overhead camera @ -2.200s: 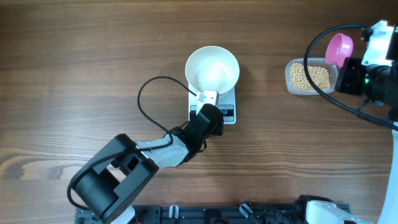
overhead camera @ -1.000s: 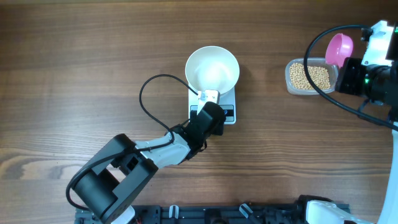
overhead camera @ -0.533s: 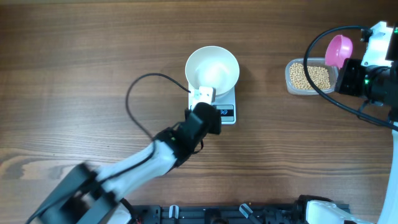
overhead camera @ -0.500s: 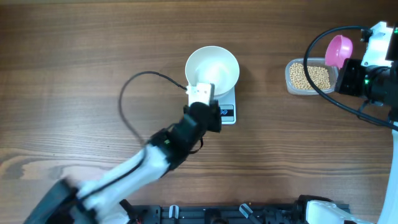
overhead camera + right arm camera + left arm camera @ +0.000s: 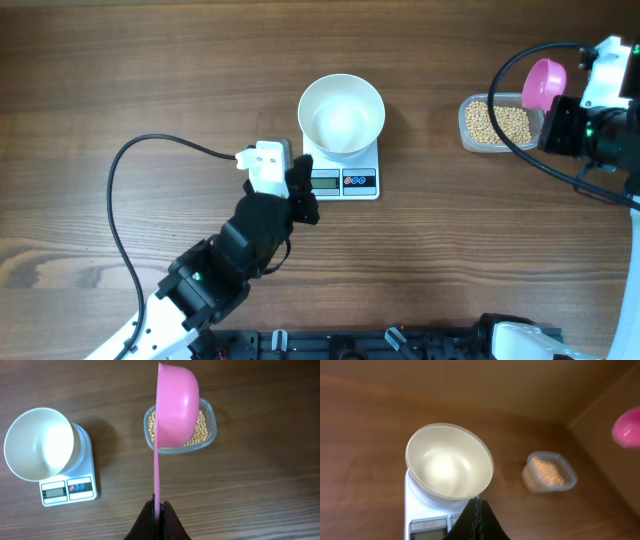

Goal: Scoop item into bowl and weigh 150g on scale

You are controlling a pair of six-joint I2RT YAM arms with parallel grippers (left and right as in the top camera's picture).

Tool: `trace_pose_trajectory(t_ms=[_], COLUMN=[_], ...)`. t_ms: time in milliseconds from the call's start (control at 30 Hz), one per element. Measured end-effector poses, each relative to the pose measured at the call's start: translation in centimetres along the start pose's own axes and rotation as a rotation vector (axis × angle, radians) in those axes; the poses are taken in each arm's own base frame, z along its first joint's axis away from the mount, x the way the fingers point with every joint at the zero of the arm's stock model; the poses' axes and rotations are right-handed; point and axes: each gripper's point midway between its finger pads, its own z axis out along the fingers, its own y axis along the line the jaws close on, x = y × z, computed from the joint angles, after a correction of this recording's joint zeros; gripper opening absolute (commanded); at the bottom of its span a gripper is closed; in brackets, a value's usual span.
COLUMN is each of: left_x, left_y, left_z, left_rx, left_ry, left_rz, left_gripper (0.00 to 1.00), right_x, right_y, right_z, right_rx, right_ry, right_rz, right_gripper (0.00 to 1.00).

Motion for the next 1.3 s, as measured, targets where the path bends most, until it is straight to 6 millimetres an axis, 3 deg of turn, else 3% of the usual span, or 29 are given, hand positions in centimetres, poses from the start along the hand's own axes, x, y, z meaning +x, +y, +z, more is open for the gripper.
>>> trace_pose_trajectory(t_ms=[167, 367, 767, 1067, 1200, 1300], left_x=[-3.3, -3.1, 2.1, 2.1, 0.6, 2.7], left_y=[-1.7, -1.5, -1.0, -1.0, -1.7, -1.3], left_z=[-0.3, -0.2, 3.6, 3.7, 4.1, 5.3], left_rx=[0.069, 0.061, 0.024, 0.024, 0.058, 0.065], left_ry=[-0.136, -0.127, 0.044, 0.045, -0.012, 0.070], left_rz=[-0.053, -0.049, 0.008, 0.011, -0.015, -0.003], left_gripper=[0.04, 0.04, 0.09, 0.04, 0.04, 0.04], right_x=[0.3, -0.7, -1.6, -3.2, -3.8, -4.0], right_y=[0.0, 0.0, 0.0, 1.4, 2.2, 3.0], right_z=[0.0, 0.0, 3.0, 4.4, 4.3, 4.2], right_rx=[0.001, -0.002, 0.001, -0.082, -0.126, -0.172], right_ry=[0.011, -0.030, 0.022, -0.005, -0.031, -0.038], right_rz=[0.001, -0.001, -0.025, -0.046, -0.049, -0.051], right_gripper=[0.04, 0.04, 0.04, 0.04, 0.04, 0.04])
